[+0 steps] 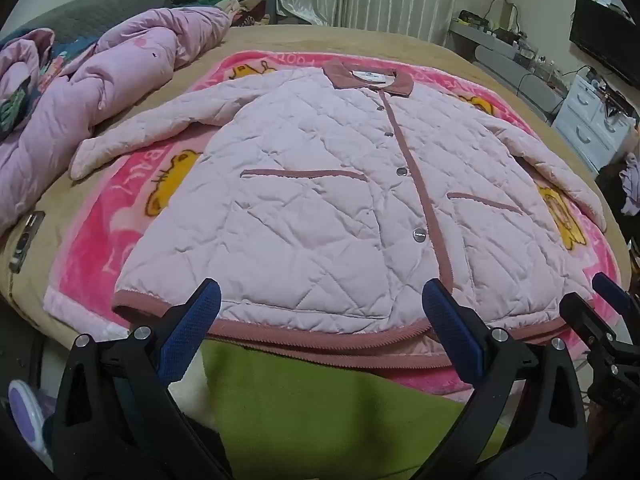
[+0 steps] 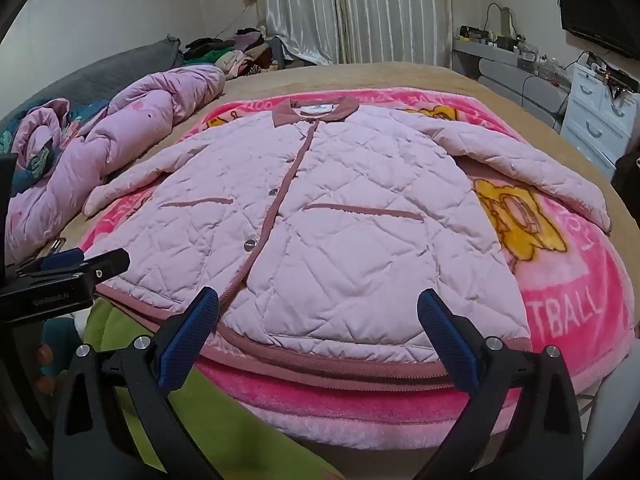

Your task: Fold large clothes

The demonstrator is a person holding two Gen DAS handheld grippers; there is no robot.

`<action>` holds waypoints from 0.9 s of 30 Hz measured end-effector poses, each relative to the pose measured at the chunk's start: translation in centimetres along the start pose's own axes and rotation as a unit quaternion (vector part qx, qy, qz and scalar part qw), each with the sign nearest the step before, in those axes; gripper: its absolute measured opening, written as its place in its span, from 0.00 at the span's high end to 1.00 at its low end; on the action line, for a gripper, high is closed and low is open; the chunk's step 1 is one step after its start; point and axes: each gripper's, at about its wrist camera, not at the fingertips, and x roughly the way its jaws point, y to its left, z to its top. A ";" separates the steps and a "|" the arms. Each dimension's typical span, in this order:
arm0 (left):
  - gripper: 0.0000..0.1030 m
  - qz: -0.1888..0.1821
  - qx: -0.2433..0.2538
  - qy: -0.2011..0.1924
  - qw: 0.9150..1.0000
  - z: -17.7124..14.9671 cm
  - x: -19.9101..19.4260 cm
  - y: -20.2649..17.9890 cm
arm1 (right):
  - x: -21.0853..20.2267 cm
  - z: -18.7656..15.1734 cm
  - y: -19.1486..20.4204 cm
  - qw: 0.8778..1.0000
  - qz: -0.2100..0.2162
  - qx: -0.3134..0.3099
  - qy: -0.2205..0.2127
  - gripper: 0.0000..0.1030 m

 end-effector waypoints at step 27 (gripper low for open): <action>0.08 -0.002 0.000 0.000 1.000 0.2 -0.8 -0.2 | -0.6 0.2 0.6 1.000 0.005 -0.003 -0.017 0.04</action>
